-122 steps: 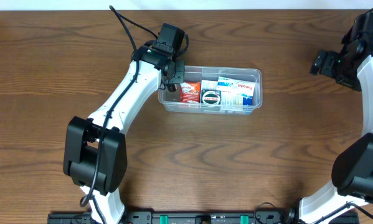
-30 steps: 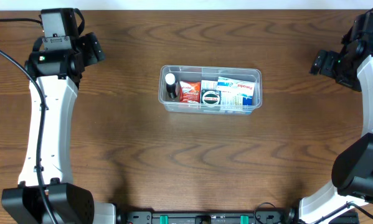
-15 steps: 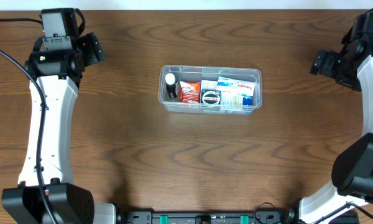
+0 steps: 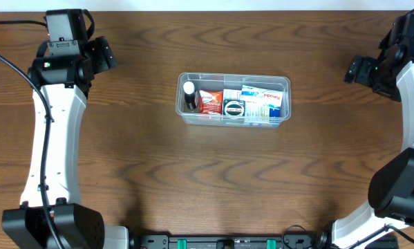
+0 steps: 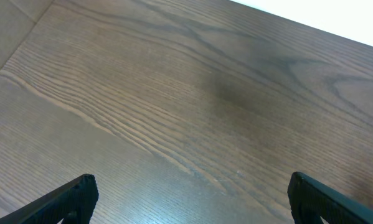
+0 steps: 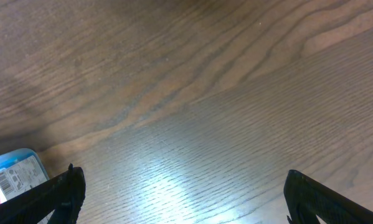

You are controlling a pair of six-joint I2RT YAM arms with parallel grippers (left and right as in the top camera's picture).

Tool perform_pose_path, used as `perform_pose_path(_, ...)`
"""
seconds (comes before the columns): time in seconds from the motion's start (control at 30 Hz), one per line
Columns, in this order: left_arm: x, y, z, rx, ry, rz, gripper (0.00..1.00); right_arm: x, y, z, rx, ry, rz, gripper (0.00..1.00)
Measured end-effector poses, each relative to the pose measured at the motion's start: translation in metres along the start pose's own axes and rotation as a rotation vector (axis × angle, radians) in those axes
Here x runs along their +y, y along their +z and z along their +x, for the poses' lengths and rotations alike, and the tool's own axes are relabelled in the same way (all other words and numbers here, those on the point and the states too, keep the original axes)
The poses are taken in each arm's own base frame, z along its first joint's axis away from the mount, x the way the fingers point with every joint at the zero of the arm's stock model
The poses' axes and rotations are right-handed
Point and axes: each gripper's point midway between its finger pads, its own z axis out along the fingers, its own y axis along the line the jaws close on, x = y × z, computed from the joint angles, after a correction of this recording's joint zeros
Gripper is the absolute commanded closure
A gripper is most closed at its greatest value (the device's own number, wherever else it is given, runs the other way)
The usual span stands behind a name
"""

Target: Pack container

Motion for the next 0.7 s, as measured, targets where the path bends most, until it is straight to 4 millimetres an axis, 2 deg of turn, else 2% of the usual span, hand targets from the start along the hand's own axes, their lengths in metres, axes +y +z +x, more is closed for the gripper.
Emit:
perform_pose_path(0.2,0.0,0.0,0.0,0.001,0.0,0.0,0.02,0.0,-0.005,-0.001,-0.013,0.001,-0.003,0.01)
perform_pose_path(0.27,0.0,0.0,0.0,0.001,0.0,0.0,0.02,0.0,-0.016,-0.003,-0.039,0.001,-0.009,0.01)
perform_pose_path(0.33,0.0,0.0,0.0,0.001,0.0,0.0,0.02,0.0,-0.035,-0.006,-0.085,0.002,-0.018,0.01)
perform_pose_path(0.43,0.0,0.0,0.0,0.001,0.0,0.0,0.02,0.001,-0.081,-0.01,-0.198,0.003,-0.042,0.01)
perform_pose_path(0.53,0.0,0.0,0.0,0.001,0.0,0.0,0.02,0.005,-0.142,-0.007,-0.348,-0.006,-0.082,0.01)
perform_pose_path(0.7,0.0,0.0,0.0,0.001,0.0,0.0,0.02,0.011,-0.247,0.021,-0.606,-0.038,-0.167,0.01)
